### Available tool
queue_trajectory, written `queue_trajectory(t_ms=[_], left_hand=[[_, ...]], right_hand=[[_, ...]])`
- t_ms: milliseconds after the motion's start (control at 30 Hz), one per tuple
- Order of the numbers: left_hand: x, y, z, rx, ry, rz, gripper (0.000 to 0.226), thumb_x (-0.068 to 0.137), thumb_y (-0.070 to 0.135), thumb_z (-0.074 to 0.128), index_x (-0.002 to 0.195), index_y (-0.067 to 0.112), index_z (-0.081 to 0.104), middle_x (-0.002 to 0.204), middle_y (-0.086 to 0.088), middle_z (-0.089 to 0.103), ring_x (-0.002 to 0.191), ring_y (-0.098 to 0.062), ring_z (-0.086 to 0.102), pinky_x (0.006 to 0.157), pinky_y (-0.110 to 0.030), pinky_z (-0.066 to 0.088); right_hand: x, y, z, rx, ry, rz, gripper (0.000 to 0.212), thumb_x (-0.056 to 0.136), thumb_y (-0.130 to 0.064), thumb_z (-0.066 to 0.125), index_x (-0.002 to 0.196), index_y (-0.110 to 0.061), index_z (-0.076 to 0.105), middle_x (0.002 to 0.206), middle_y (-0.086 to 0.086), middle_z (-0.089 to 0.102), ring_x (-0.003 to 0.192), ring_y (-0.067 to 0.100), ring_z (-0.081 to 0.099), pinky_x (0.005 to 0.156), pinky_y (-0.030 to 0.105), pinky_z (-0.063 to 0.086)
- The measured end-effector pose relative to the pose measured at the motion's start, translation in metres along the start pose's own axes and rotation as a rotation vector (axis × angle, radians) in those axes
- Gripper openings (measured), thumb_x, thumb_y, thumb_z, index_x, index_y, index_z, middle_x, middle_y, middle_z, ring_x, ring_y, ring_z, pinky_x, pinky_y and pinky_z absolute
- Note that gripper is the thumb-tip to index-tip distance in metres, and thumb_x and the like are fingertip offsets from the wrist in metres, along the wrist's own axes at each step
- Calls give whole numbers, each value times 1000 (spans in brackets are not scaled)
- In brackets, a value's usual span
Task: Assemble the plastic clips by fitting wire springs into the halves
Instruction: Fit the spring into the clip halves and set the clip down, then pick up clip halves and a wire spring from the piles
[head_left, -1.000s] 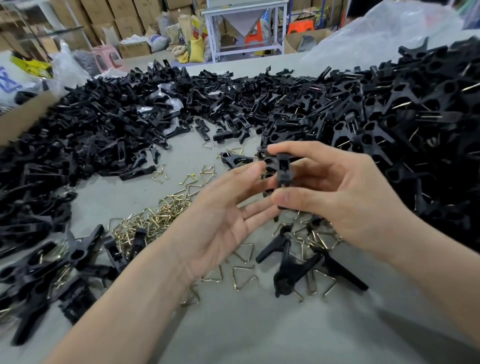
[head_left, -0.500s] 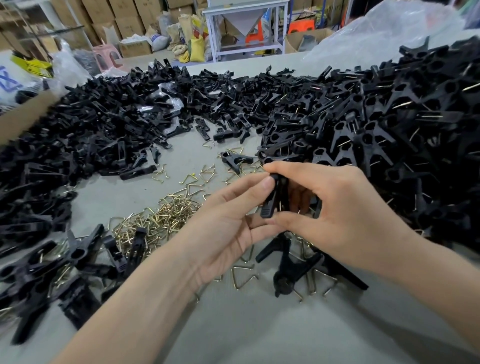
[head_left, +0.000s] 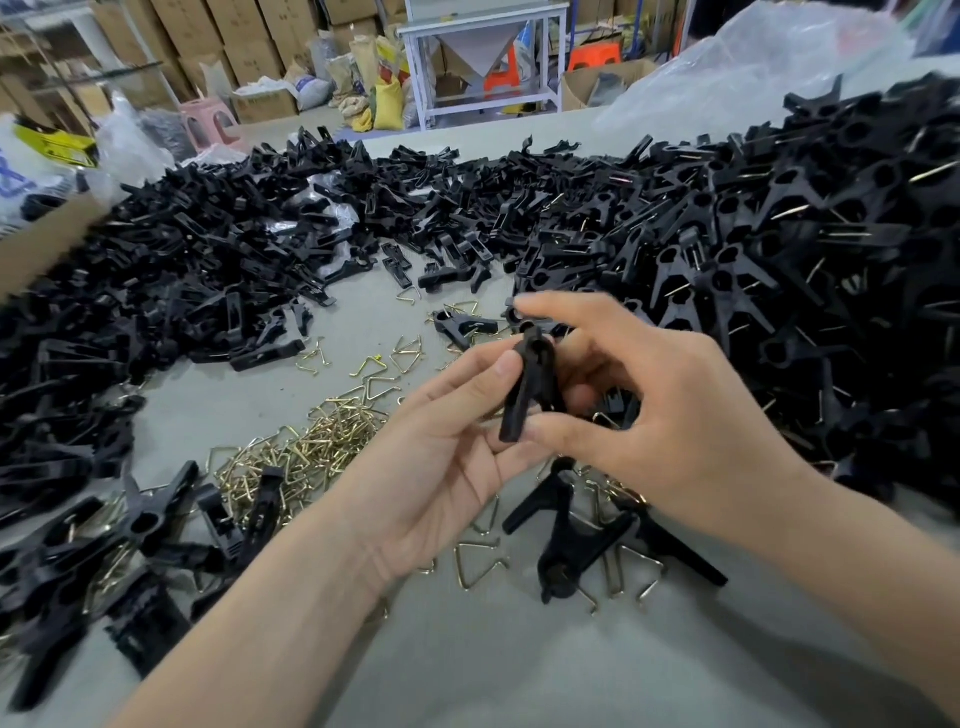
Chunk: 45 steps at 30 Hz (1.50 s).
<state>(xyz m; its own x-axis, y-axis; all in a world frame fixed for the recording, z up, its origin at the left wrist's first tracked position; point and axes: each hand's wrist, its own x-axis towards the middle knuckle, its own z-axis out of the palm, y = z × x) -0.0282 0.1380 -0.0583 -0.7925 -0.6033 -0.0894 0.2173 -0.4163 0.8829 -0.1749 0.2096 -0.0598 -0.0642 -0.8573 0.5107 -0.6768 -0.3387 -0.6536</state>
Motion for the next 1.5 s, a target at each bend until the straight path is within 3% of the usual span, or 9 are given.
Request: queue_trajectory(t_ms=[300,567,633,733,867,967,1100,1200,1500], left_hand=[[3,2,-6,-200,-65,119,25,89,8,52,114,10,55,111,-21,65,94,-29,69,75,-36,60],[0,5,-2,-112,-79,221,24,90,9,50,107,21,62,125,-14,64,97,-26,69,80,-35,59],[-4,15,-5,165,-23,278,24,87,16,59,108,28,63,121,-6,66,99,-23,69,81,-35,58],[-14,46,-22,1142,206,305,35,83,43,63,116,53,53,124,12,60,104,-9,64,85,-33,53],[-29,73,-58,1728,524,-157,61,78,55,68,132,34,48,134,-7,54,114,-25,54,101,-41,41],[-33,70,-63,1765,424,-492,73,70,58,74,132,30,48,133,-9,53,111,-27,55,101,-40,43],[-28,64,-63,1855,402,-435,62,72,47,79,123,31,50,116,0,57,95,-18,52,80,-30,42],[-26,63,-64,1827,398,-363,48,76,36,79,117,30,54,106,3,56,91,-17,52,76,-29,40],[-15,58,-67,1517,551,53,30,91,27,65,121,21,66,81,5,67,62,-6,54,69,-25,48]], right_hand=[[-3,2,1,112,18,-59,46,79,-6,66,122,-14,52,99,-7,61,91,12,61,81,20,52],[0,-1,-1,-225,150,-159,46,76,-27,79,113,-4,65,108,3,62,95,9,59,88,22,48],[1,-4,-3,-212,177,-112,46,79,-22,76,120,-6,62,107,3,63,91,8,60,86,21,49],[8,-6,-19,-200,307,-76,38,84,-14,71,118,0,63,92,5,69,75,6,64,77,18,53],[25,1,-64,-138,593,4,39,92,-9,60,130,-2,53,75,-1,65,62,-1,66,63,20,57],[29,15,-97,-171,732,168,56,90,-19,64,140,-8,41,73,-2,67,64,9,68,73,34,59],[28,36,-109,-156,727,372,88,86,-33,68,152,-20,11,70,6,68,66,19,68,90,43,52],[25,40,-103,-365,693,390,75,88,-43,59,149,-24,20,78,11,67,83,30,64,96,40,46],[14,17,-22,-485,228,10,34,97,-22,50,130,-14,55,55,-1,60,42,15,54,39,32,46]])
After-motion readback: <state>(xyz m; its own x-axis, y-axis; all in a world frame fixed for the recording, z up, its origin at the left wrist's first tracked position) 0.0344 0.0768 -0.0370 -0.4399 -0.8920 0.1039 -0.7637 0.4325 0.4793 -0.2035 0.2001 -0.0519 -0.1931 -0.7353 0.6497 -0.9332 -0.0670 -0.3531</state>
